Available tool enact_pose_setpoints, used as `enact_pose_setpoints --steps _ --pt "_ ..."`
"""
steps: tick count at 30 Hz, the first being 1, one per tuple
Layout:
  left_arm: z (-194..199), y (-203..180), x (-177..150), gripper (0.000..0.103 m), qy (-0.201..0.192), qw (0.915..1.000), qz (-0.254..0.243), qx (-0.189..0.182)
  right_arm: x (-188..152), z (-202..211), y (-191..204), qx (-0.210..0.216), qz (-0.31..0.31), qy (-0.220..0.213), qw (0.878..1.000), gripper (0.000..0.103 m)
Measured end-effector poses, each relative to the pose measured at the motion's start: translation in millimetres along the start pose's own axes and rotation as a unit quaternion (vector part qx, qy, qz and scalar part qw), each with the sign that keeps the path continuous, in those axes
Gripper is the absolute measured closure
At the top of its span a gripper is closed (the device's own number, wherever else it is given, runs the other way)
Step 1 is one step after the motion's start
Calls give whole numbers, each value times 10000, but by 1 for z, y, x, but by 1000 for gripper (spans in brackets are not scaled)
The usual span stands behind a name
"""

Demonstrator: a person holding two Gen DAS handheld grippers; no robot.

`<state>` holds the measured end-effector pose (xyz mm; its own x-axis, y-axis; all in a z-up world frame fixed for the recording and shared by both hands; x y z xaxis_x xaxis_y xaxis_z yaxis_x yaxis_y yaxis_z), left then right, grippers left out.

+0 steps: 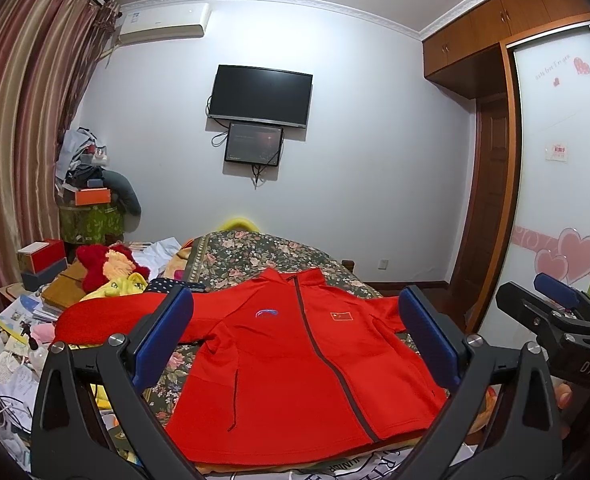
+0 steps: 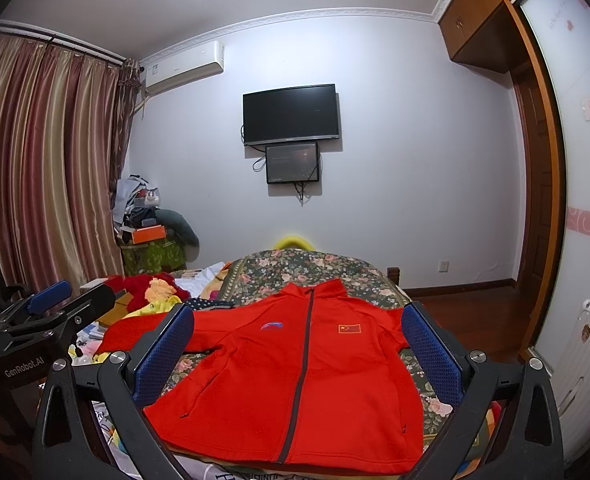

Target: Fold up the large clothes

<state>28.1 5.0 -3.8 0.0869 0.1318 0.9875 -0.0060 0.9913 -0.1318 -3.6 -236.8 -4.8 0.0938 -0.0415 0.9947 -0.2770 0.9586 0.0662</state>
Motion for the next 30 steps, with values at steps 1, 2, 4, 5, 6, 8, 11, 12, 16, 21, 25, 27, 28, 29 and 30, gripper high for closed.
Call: enact_pose_setpoints --steps 1,2,4,5,6,8,11,12,16,21,25,27,28,29,30 --pt "-1 0 0 0 3 10000 -2 1 0 0 0 0 -3 -2 10000 0" --pt "-1 0 0 0 3 10000 -1 -2 0 0 0 -6 -2 -8 10000 0" --pt "-1 -1 0 0 4 10000 4 4 0 0 0 -3 -5 1 10000 0" --pt "-2 -1 0 0 10 10000 2 9 0 0 0 -1 -5 1 10000 0" --pt "-1 -1 -1 0 10 10000 -1 7 -5 -2 4 0 -2 2 10000 0" --pt "-2 -1 -1 0 14 10000 5 4 -5 -3 4 0 -7 3 10000 0" --pt "-2 -2 -2 0 12 10000 5 6 -5 -3 4 1 -4 6 10000 0" --pt "-3 -2 -1 0 17 10000 9 5 -5 -3 4 1 -4 8 10000 0" --pt "-3 -2 -1 0 14 10000 13 2 -7 -3 5 4 -9 8 10000 0" --pt "-4 -2 -2 0 10 10000 12 7 -7 -3 5 2 -12 13 10000 0" --pt "-5 -2 -3 0 19 10000 35 1 -7 -3 6 3 -14 19 10000 0" --pt "-5 -2 -3 0 18 10000 41 -3 -7 -3 5 1 -13 14 10000 0" --pt "-6 -2 -4 0 21 10000 42 -2 -7 -3 5 0 -15 11 10000 0" --pt "-5 -2 -4 0 21 10000 39 1 -7 -3 4 3 -18 15 10000 0" --pt "-5 -2 -3 0 18 10000 39 -5 -7 -3 5 6 -18 16 10000 0"
Point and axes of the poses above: each gripper's, at about its wrist camera, not at the fingertips, and z roughly against the way its jaws point, y to its left, x to its top, the point moved 2 cm from there along -z, roughly the way its jaws point, and after that the axes turned 5 degrees about -y, right-handed, at the moved point
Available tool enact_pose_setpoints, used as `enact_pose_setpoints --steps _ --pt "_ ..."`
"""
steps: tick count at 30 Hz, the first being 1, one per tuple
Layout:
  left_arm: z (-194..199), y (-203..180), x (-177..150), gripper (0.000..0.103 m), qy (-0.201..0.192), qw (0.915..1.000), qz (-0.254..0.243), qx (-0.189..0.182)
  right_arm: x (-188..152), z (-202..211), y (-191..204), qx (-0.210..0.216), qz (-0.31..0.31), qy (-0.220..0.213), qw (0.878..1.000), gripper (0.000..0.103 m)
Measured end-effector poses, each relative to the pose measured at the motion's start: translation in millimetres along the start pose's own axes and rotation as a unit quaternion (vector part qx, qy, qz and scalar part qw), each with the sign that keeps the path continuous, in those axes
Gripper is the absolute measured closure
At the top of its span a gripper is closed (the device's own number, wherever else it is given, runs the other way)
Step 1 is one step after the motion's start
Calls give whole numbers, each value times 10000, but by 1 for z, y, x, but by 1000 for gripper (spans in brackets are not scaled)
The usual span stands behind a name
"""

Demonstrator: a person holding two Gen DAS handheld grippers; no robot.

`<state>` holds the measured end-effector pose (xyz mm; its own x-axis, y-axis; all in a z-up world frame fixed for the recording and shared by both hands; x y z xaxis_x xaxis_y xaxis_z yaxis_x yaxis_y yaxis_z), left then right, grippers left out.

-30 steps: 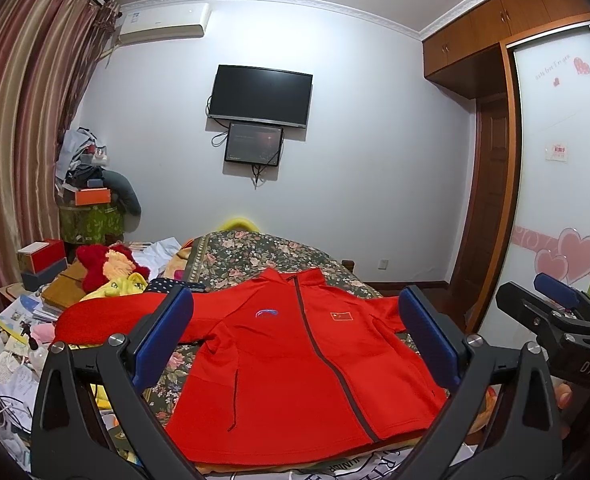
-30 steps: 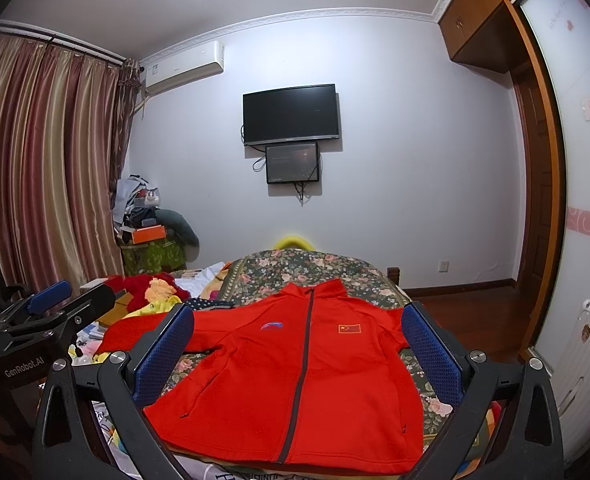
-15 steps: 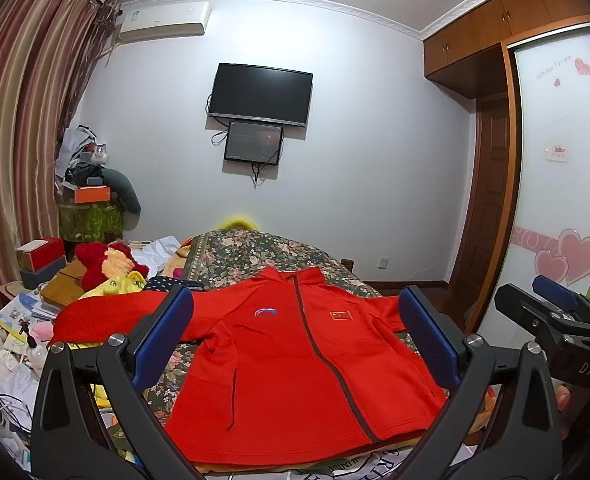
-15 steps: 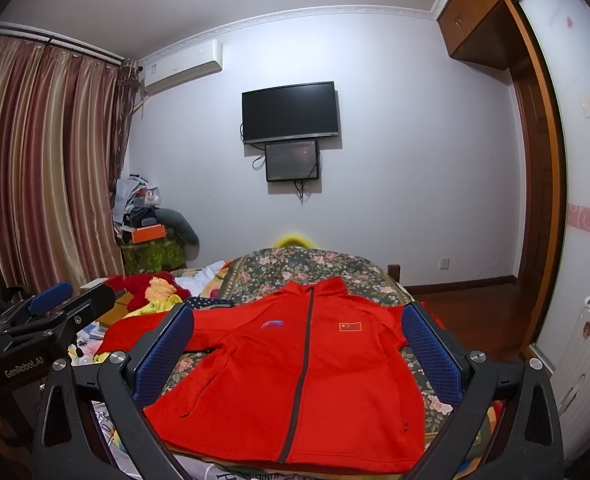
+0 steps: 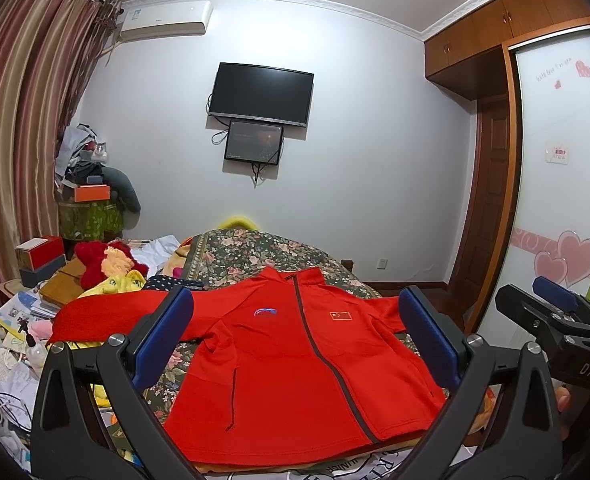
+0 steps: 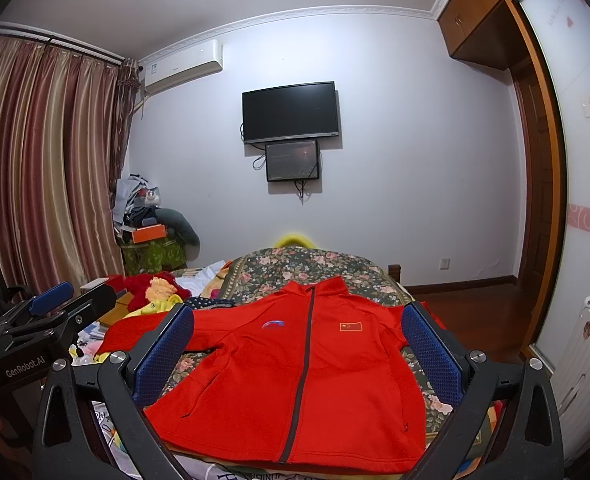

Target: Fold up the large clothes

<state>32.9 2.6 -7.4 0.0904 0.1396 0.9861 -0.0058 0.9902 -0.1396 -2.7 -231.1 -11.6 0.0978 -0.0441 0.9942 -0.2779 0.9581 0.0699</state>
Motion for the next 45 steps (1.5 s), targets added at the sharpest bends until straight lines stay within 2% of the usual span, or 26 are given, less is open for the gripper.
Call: enact_pose_setpoints --steps 14,25,30,35,38,45 --pt "0 2 -3 0 -27 10000 -10 11 -4 -2 1 -11 -27 38 10000 0" --pt "-20 15 -4 0 110 9999 35 55 -4 -28 5 -31 2 211 9998 0" --pt "-47 35 -7 0 286 9994 167 128 -8 -60 9 -40 82 334 9994 0" --pt "-92 70 -14 0 588 9965 303 514 -10 -99 10 -43 111 410 9991 0" --pt "-120 94 -22 0 806 9946 350 559 -13 -132 9 -5 116 523 9986 0" --pt "-173 159 -55 0 1349 9887 412 501 -37 -230 -1 37 47 1230 9924 0"
Point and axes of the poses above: each gripper's, at about its wrist camera, not at the fingertips, and z roughly against the way its jaws point, y to its left, x to its top, the point moved 2 cm from there along -z, roughly the way its jaws point, and after that the axes turned 5 degrees about -y, right-handed, at the moved point
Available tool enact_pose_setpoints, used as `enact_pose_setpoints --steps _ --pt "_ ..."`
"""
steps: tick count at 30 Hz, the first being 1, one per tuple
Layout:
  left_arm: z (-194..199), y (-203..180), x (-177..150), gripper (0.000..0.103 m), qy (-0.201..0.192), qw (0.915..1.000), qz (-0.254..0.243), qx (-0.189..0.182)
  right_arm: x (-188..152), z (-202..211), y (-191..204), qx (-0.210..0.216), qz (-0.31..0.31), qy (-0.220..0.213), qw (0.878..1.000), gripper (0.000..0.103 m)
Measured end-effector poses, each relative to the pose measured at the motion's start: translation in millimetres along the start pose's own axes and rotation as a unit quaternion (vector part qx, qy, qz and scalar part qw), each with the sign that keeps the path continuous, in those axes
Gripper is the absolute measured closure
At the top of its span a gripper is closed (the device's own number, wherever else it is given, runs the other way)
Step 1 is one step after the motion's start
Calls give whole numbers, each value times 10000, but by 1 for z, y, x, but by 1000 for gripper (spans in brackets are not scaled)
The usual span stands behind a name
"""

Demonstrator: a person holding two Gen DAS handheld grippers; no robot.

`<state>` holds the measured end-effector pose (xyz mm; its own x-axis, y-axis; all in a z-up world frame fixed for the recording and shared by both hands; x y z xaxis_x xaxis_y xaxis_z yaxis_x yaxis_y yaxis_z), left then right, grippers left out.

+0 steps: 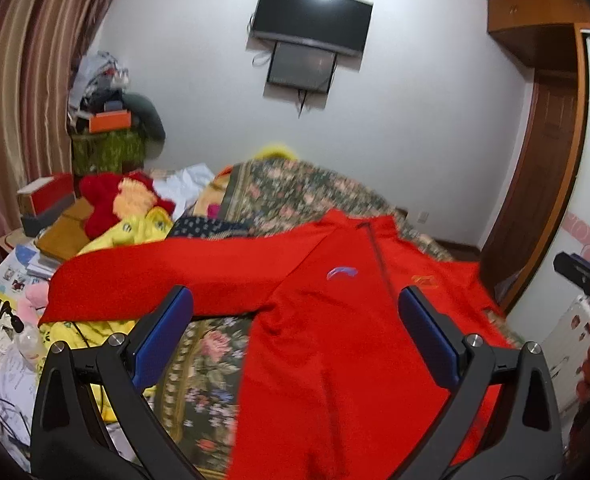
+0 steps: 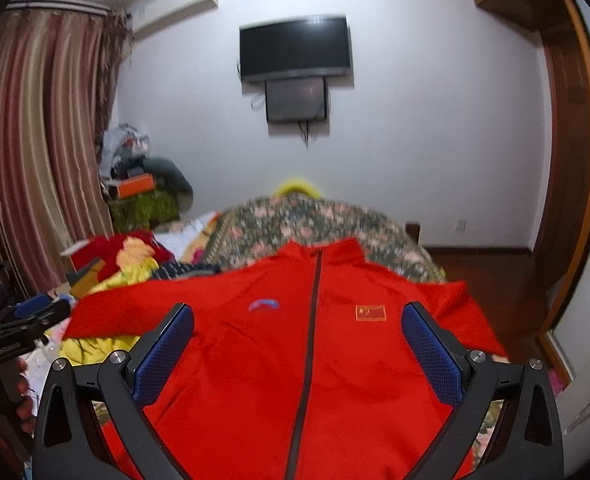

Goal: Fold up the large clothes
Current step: 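Grasp the red jacket's sleeve with the left gripper and lift it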

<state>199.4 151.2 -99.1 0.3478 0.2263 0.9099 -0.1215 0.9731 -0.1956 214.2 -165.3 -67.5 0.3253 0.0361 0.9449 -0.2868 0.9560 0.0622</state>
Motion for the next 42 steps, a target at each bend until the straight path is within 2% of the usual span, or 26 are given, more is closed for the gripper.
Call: enact_pose_setpoints --steps 5,9,10,12,14,17,20,27,29,33,36,38,40,41,42 --pt "-43 52 -20 0 366 9988 45 336 -21 -76 -11 -257 -40 631 9977 0" --pt "-83 106 -43 0 949 9917 701 502 -46 -127 -18 -537 169 1036 9930 0" --pt "-91 119 -50 2 1085 9887 886 532 -52 -137 -20 -557 177 1143 9917 0" --pt "-112 147 -62 14 1348 9808 1286 574 -64 -155 -25 -550 115 1362 9891 0" --pt "-132 175 -77 18 1628 9699 1691 655 -75 -166 -29 -539 25 1518 9869 0" --pt "-154 204 -93 26 1811 9575 2129 711 -89 -178 -36 -535 -111 1722 9836 0" --pt "-170 225 -104 31 1875 9487 2438 735 -95 -181 -40 -549 -251 1899 9799 0" --pt "-172 274 -111 32 1480 9342 3035 1151 -99 -185 -57 -531 -742 2025 9750 0" --pt "-170 284 -111 32 1399 9332 3010 1378 -99 -186 -59 -528 -825 2052 9738 0" --pt "-164 298 -103 49 1217 9338 2832 1815 -101 -185 -59 -501 -899 2125 9717 0" --pt "-155 301 -92 50 981 9374 2595 2104 -99 -182 -58 -481 -891 2117 9721 0" --pt "-151 303 -81 50 830 9392 2287 2423 -96 -177 -58 -475 -866 2077 9732 0" --pt "-153 308 -71 64 811 9367 1969 2780 -93 -174 -57 -464 -857 2048 9739 0" --pt "-154 309 -68 80 859 9346 1885 2893 -90 -170 -57 -451 -857 2016 9747 0" --pt "-157 310 -64 92 899 9329 1819 2977 -87 -168 -58 -449 -859 1990 9752 0"
Point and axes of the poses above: each gripper's, at about its wrist camera, not at the fingertips, and z roughly against the way its jaws point, y to its left, x to its top, the point moved 2 cm from there along -z, roughly the way its jaws point, and after that the axes turned 5 degrees about -y, right-handed, at the moved point
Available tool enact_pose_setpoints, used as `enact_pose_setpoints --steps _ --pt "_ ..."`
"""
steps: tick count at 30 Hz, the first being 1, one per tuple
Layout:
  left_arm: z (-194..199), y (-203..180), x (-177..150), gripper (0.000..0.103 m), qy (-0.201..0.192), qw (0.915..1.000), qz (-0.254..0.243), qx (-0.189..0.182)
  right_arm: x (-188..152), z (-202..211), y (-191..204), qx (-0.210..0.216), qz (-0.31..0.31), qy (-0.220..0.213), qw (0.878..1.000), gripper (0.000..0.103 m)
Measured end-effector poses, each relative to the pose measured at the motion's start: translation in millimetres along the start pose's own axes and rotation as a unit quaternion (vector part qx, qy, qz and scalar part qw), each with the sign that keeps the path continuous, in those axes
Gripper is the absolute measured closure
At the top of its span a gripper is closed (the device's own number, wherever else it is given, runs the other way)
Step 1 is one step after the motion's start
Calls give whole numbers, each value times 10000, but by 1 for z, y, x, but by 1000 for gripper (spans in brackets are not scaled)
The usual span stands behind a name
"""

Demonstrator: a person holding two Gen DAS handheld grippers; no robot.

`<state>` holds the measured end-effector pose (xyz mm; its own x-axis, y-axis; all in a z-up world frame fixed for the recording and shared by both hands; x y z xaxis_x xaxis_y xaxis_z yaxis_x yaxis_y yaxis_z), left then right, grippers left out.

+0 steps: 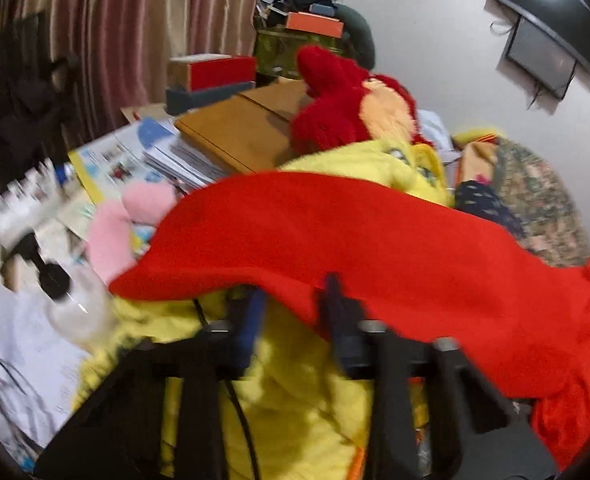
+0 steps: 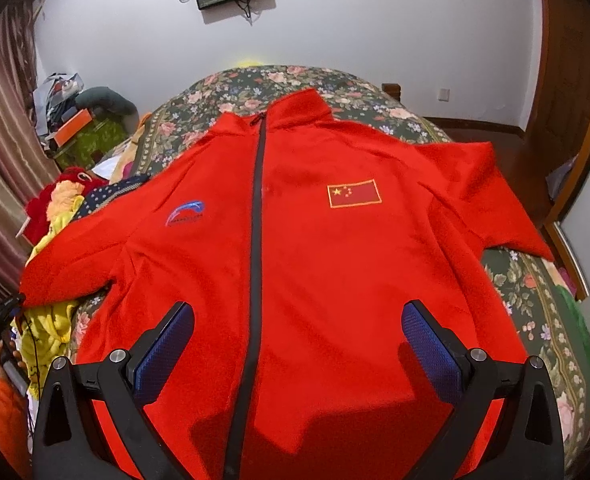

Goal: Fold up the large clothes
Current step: 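Grasp the red jacket's sleeve with the left gripper and lift it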

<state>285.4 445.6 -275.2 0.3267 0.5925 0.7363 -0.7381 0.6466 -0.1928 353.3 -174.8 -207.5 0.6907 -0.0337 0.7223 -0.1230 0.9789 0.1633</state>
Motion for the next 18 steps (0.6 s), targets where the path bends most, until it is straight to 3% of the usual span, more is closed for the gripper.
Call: enact_pose_setpoints --steps 3,7,12,18 --pt "7 -12 16 100 -142 9995 -239 116 5 13 -3 -13 -9 -113 9999 0" --pt "39 -51 37 101 -592 9947 -841 84 16 30 -11 31 -109 -273 9996 0" --pt "100 -133 66 101 -1377 9754 -1682 -369 33 44 -24 358 -250 -324 9985 0" --pt "147 -249 73 101 -1694 9482 -2329 -1338 50 53 -30 492 81 -357 9981 0"
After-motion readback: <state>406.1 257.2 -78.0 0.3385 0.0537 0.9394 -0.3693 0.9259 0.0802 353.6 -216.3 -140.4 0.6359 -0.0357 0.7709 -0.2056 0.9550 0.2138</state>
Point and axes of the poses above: each gripper's, at about its wrist camera, not at the fingertips, and z roughly against the way its jaws point, y to its left, x to its top, the point moved 2 cm from there along -z, roughly the way its jaws point, and after that the axes turned 5 degrees about -y, right-handed, at the moved point
